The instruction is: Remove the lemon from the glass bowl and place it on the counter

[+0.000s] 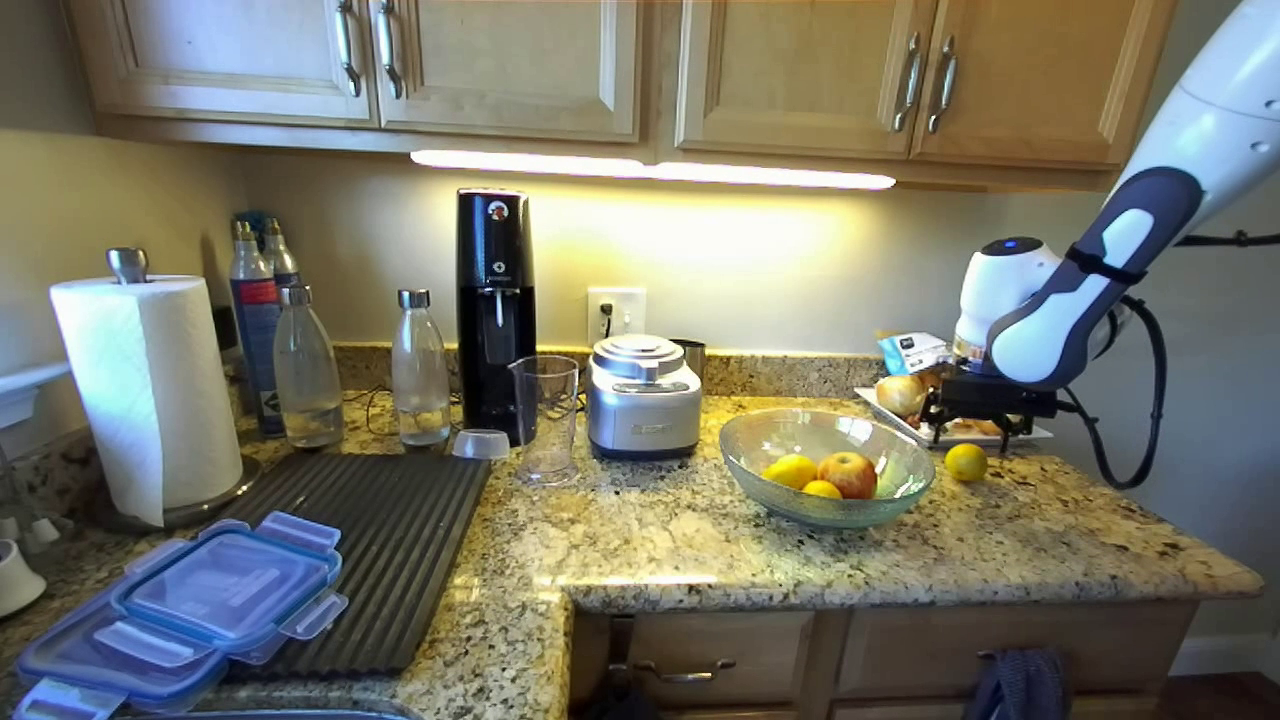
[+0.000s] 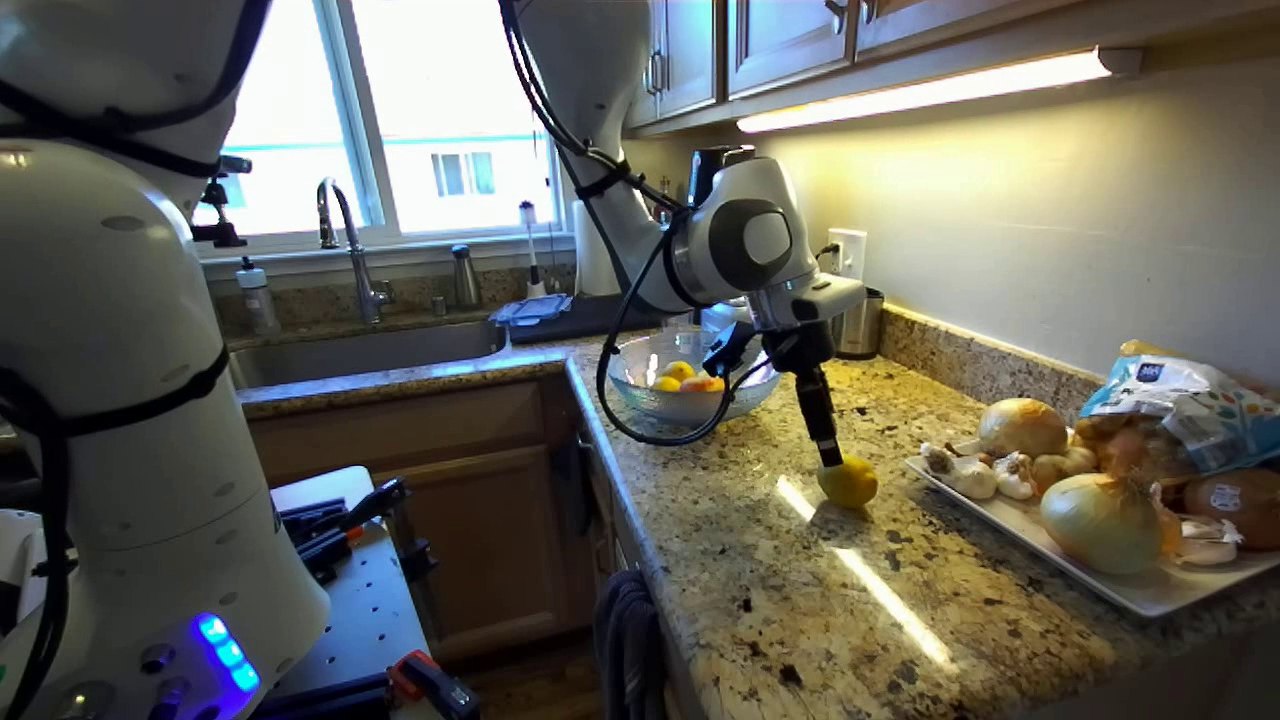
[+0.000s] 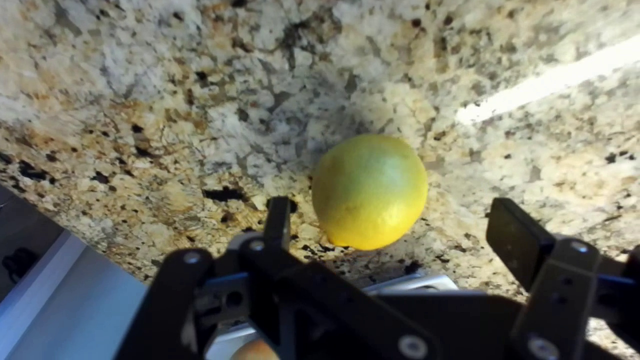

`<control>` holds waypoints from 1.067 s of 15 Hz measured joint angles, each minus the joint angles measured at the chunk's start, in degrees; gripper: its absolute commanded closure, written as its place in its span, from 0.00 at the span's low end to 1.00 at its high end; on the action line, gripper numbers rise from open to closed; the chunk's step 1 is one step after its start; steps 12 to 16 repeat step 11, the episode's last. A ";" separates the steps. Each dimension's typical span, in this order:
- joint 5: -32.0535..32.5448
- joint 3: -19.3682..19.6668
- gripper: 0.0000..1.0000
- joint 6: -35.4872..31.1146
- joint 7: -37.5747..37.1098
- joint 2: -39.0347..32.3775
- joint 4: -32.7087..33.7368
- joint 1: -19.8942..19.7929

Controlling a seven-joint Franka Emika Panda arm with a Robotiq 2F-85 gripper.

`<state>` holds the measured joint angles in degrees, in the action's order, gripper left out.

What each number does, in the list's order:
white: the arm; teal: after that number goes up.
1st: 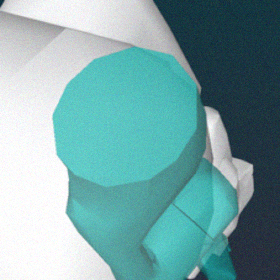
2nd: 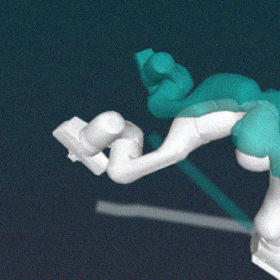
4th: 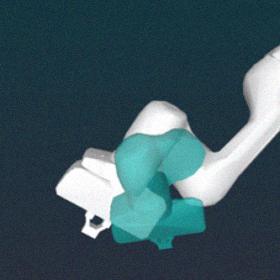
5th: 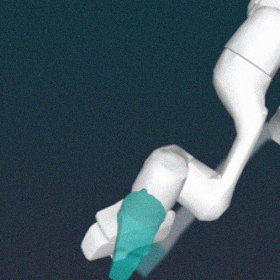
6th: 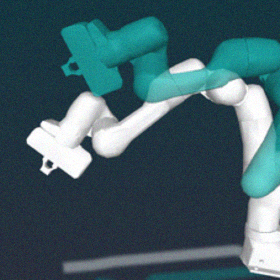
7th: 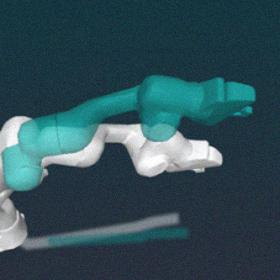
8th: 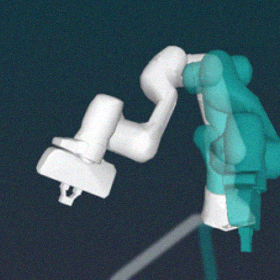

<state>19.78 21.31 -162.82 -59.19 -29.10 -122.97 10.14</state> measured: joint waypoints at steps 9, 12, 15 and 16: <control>0.02 -0.81 0.00 10.44 4.87 6.72 -0.02 0.63; 0.11 -1.08 0.00 12.89 5.39 8.74 -0.02 0.61; 0.11 -1.08 0.00 12.89 5.39 8.74 -0.02 0.61; 0.11 -1.08 0.00 12.89 5.39 8.74 -0.02 0.61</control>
